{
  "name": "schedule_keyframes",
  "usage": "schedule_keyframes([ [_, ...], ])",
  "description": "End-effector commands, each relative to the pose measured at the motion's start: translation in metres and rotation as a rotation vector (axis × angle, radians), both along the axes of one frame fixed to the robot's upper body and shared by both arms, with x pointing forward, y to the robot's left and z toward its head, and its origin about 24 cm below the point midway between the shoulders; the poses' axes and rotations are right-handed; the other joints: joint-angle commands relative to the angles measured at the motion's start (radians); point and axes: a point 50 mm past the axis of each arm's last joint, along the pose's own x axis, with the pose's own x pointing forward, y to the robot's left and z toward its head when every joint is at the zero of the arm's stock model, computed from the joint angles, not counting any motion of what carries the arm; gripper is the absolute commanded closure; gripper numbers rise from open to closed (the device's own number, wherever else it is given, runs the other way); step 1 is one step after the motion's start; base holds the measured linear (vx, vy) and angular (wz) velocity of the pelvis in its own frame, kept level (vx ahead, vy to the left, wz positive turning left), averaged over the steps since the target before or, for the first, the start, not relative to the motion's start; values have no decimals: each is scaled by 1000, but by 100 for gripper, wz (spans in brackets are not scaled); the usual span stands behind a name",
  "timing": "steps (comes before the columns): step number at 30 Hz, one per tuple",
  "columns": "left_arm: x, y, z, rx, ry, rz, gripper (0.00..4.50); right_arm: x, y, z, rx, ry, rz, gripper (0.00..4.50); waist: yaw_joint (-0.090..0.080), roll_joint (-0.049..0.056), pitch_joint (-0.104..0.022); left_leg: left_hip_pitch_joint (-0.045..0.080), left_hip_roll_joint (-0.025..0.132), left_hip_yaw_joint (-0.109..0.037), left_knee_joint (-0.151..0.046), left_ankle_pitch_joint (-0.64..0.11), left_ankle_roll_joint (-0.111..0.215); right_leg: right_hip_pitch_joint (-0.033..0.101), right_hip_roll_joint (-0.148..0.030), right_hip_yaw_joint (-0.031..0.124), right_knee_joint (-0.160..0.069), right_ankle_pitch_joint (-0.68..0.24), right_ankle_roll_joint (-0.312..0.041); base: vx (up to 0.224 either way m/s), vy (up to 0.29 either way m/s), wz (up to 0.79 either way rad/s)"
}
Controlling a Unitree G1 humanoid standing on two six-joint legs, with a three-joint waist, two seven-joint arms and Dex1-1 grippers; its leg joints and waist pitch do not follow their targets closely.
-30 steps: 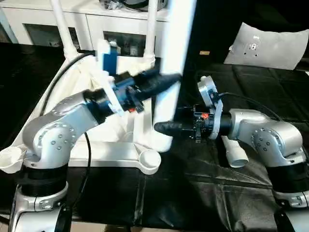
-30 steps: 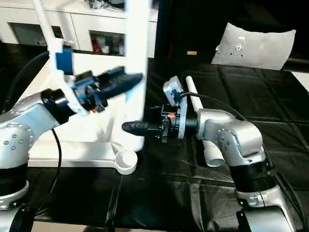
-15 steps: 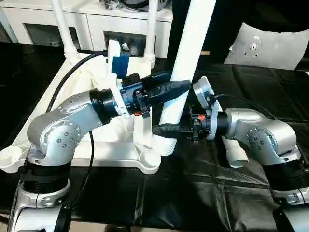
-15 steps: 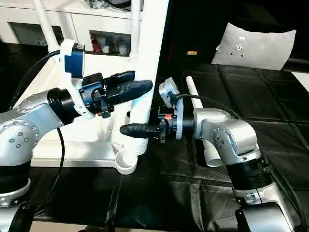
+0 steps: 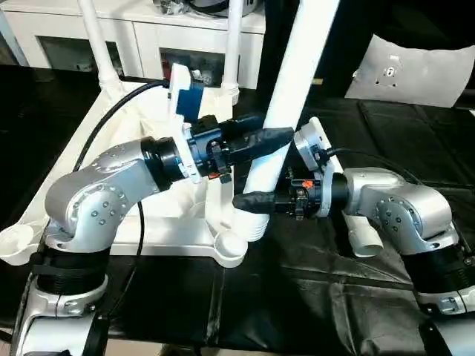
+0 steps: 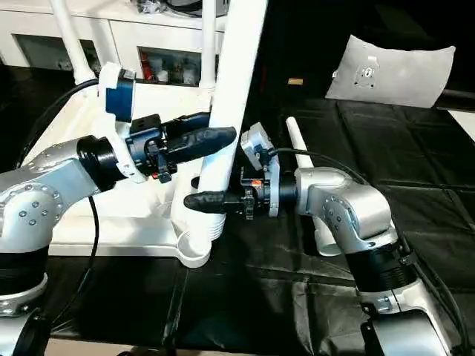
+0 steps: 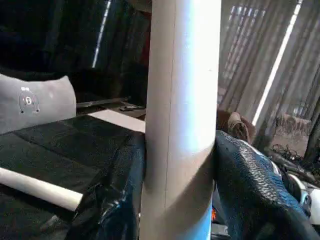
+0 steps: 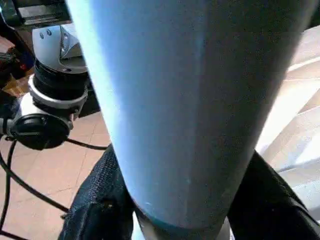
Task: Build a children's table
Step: Pick table leg
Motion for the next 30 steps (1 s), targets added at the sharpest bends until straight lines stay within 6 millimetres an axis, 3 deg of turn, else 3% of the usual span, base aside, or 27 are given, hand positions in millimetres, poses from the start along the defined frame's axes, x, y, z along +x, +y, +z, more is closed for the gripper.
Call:
schedule_keyframes([
  [1,-12,-12,15,-47,-37,-106,214,1,0,0,5,10,-32,257,5,-2,-75,18,52,-8,-60,-52,0,47,-85,34,-61,56,-240,0,0,0],
  [4,-22,-20,17,-87,-39,-168,187,-3,3,-1,36,17,-25,258,9,2,-75,18,53,-9,-59,-53,1,47,-86,35,-61,63,-242,0,0,0],
  [8,-20,-23,19,-154,-55,-113,148,-5,5,-1,96,12,-75,258,12,1,-74,20,54,-9,-61,-74,-1,46,-85,34,-65,50,-241,0,0,0],
  [9,-18,-22,20,-182,-52,-92,148,-5,5,0,122,14,-103,258,12,5,-71,20,56,-8,-62,-83,-6,43,-86,36,-69,32,-235,0,0,0],
  [11,-14,-17,23,-240,-50,-38,119,-6,6,1,156,30,-156,258,16,6,-73,22,57,-9,-64,-94,-17,44,-87,36,-69,16,-231,0,0,0],
  [16,-5,5,22,-284,-27,80,111,-11,3,-1,175,30,-257,259,22,11,-72,23,53,-9,-65,-105,-39,41,-83,36,-70,8,-208,0,0,0],
  [21,-12,30,1,-89,-26,114,111,-16,-6,-6,140,-17,-392,259,17,17,-75,24,52,-12,-69,-93,-54,39,-77,36,-68,12,-152,0,0,0],
  [22,-17,38,-9,-4,-19,103,111,-16,-10,-8,121,-31,-440,259,19,26,-75,27,53,-13,-70,-95,-61,33,-77,35,-69,7,-142,0,0,0],
  [23,-19,40,-12,26,-16,100,111,-16,-11,-9,113,-36,-456,259,16,25,-74,25,52,-12,-73,-102,-64,34,-75,36,-69,3,-136,0,0,0],
  [26,-29,51,-33,218,4,85,111,-18,-16,-15,55,-61,-543,259,13,29,-69,30,53,-11,-79,-157,-82,27,-72,37,-73,-52,-130,0,0,0],
  [27,-36,57,-48,352,22,70,111,-19,-18,-18,26,-67,-598,259,15,32,-68,34,55,-13,-82,-183,-87,23,-75,38,-78,-88,-125,0,0,0],
  [29,-39,58,-53,398,19,57,111,-20,-18,-20,17,-68,-616,259,12,32,-64,36,55,-12,-86,-229,-95,18,-74,40,-81,-150,-115,0,0,0],
  [30,-47,66,-72,544,21,23,111,-20,-21,-25,-33,-86,-706,259,15,31,-63,37,57,-13,-89,-242,-99,16,-78,41,-85,-176,-114,0,0,0],
])
